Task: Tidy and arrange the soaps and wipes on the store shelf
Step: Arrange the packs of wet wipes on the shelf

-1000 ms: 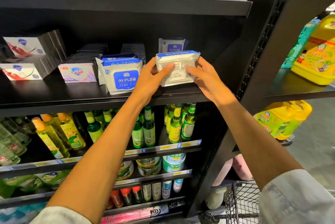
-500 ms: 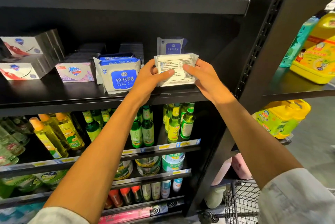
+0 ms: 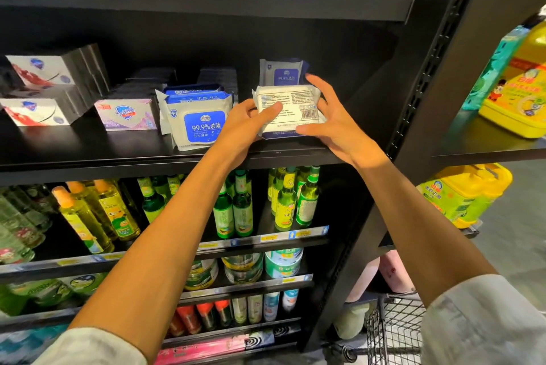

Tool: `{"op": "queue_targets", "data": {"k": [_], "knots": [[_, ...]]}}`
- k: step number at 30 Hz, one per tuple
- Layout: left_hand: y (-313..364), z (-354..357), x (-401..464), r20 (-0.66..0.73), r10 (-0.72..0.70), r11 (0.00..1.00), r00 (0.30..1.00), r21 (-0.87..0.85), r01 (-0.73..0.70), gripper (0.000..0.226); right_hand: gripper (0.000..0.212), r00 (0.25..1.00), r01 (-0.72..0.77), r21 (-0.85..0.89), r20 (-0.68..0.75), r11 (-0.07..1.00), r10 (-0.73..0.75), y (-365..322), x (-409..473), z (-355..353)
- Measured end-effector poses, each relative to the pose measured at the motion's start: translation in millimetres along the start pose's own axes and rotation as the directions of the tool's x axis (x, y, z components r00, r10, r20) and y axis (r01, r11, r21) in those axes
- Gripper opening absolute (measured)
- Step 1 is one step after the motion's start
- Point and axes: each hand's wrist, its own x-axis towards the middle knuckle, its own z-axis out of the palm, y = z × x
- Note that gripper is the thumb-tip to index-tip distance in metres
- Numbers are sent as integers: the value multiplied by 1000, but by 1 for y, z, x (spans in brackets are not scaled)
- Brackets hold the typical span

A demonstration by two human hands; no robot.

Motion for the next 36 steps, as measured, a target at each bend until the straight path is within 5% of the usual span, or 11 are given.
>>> {"op": "queue_targets", "data": {"k": [6, 12, 16, 23, 31, 36], "knots": [[2, 2, -2, 46, 41, 999, 998, -20, -40, 67, 71, 995, 10, 81, -102, 997, -1, 1, -3, -1], [-4, -5, -4, 140, 230, 973, 963, 3, -232, 93, 59, 990, 5, 191, -141, 982, 22, -2, -2, 2], [-7, -5, -6, 194, 270, 955, 943, 72, -288, 78, 53, 987, -11, 241, -153, 970, 49, -6, -4, 3], [-10, -6, -3, 66, 262, 962, 963, 64, -266, 56, 51, 992, -34, 167, -112, 985, 53, -3, -1, 2], [-7, -4, -1, 16, 191, 982, 981, -13, -191, 51, 85, 997, 12, -19, -77, 1000, -14, 2, 2, 0], [-6, -3, -2, 41, 159, 987, 986, -28, -158, 50, 66, 985, 47, -64, -161, 997, -57, 4, -2, 2]]}}
